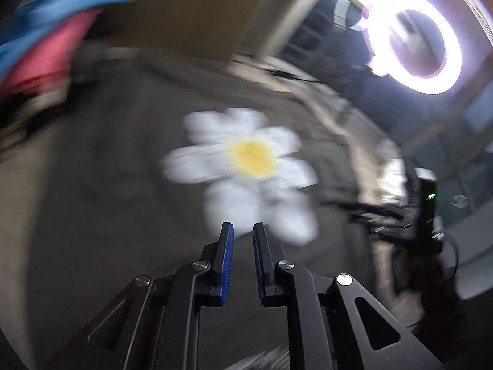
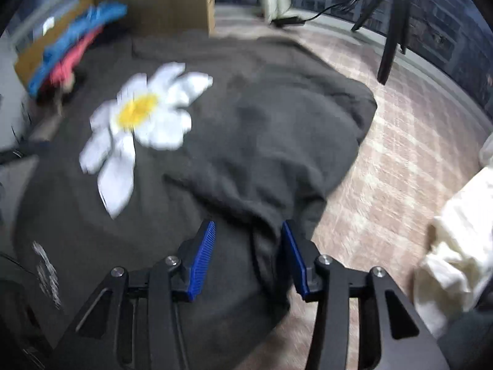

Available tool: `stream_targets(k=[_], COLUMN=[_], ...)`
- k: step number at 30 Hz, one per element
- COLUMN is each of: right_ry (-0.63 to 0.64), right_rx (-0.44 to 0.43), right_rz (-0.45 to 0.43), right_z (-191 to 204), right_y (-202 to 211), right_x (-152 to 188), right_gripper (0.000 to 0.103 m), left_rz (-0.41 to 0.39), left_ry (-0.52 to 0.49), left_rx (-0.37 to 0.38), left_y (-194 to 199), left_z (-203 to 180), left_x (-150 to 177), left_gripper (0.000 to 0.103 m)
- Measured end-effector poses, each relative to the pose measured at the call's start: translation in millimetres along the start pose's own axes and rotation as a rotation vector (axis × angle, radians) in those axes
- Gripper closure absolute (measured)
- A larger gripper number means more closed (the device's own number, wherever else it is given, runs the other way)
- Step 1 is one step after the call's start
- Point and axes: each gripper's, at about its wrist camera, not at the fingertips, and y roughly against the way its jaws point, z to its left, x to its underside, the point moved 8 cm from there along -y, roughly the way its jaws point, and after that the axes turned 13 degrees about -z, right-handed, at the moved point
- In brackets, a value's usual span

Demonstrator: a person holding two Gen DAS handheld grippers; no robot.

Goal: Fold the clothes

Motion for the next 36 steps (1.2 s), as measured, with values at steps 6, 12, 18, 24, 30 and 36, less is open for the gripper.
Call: stream_targets(k=[6,12,18,24,30,36], right_ry=[-0.156,-0.214,-0.411,-0.391,-0.223,-0.2], right_rx=[-0.058,0.054,0.144,0.173,0.2,0.01], right_rz=[-0.105,-0.126,-0.107,-0.126,-0.137,-0.017], right_z=[19,40,12,3,-5,41], right_y=[57,85,124,217,299,229], right_x=[-19,7,46,64,99,169], right_gripper=[0.066,0.066,0.066,0.066,0.065,0.073], left_rz=[-0.033,-0.007,0.109,0.121,0.098,0.145], left_ry=[0.072,0.023,-0.099,-0.23,-0.312,-0.359], left_rx=[-0.16,-0.082,0.149,0.146,0.1,0.268], left_y=[90,112,98,139,178,150], left_z=[113,144,82,50,2,-126], left_x=[20,41,82,123,177,254], left_gripper=[0.088,0.082,0.082,0.082,0.081,0.079])
